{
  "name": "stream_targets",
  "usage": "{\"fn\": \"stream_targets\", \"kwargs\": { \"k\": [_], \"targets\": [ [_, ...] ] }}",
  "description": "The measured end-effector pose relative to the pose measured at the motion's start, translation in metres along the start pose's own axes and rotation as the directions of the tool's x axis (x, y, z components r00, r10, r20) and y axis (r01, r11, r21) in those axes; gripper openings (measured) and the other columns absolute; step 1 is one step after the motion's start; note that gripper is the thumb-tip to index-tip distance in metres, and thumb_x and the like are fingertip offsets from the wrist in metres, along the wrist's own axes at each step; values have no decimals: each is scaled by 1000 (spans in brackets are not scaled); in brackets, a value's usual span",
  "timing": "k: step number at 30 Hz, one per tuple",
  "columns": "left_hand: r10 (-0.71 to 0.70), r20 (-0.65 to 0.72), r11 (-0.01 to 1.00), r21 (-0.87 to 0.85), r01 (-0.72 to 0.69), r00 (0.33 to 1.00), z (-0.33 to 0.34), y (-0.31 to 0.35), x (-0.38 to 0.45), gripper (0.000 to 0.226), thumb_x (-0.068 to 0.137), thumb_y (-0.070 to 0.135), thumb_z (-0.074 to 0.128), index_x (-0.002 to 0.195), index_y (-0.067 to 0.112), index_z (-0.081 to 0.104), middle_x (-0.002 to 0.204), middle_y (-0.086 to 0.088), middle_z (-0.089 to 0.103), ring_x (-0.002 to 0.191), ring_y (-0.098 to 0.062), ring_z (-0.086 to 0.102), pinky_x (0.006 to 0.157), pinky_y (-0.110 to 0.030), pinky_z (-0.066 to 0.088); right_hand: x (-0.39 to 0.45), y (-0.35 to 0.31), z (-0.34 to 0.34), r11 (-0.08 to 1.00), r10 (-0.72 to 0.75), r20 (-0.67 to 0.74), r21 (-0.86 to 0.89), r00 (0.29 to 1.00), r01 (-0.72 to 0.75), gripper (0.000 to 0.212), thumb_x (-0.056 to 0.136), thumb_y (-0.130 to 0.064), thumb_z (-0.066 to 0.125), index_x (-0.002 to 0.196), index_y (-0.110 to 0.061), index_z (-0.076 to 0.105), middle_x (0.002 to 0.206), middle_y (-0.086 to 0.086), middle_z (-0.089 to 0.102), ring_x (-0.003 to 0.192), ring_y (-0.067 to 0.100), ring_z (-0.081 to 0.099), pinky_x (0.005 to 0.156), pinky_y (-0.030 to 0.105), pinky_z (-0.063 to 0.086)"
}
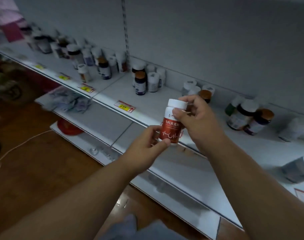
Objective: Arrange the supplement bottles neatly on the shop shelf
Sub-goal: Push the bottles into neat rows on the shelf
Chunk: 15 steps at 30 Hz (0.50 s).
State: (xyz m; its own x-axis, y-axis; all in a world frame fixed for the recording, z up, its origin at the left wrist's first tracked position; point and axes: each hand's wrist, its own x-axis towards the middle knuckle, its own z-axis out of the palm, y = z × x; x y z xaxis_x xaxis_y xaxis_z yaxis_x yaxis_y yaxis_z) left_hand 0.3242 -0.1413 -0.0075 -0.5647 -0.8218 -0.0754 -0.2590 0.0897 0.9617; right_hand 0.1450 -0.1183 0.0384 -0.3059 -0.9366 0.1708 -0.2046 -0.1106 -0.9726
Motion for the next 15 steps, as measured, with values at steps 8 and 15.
{"fn": "stream_targets", "kwargs": {
  "k": [8,15],
  "targets": [
    [42,-187,999,37,-36,981,-129,-38,-17,61,74,67,56,127,38,50,109,13,64,97,-7,62,88,-36,52,43,-18,138,999,-52,110,-6,993,53,26,79,-28,73,101,-37,61,95,-1,70,85,16,68,76,35,58],
    [49,-232,977,214,2,971,-305,-77,-4,57,81,63,57,132,42,43,112,22,59,98,2,57,86,-33,52,104,-33,289,998,-63,116,26,991,60,30,75,-37,73,102,-39,61,98,-5,70,88,17,67,77,35,57]
  ]
}}
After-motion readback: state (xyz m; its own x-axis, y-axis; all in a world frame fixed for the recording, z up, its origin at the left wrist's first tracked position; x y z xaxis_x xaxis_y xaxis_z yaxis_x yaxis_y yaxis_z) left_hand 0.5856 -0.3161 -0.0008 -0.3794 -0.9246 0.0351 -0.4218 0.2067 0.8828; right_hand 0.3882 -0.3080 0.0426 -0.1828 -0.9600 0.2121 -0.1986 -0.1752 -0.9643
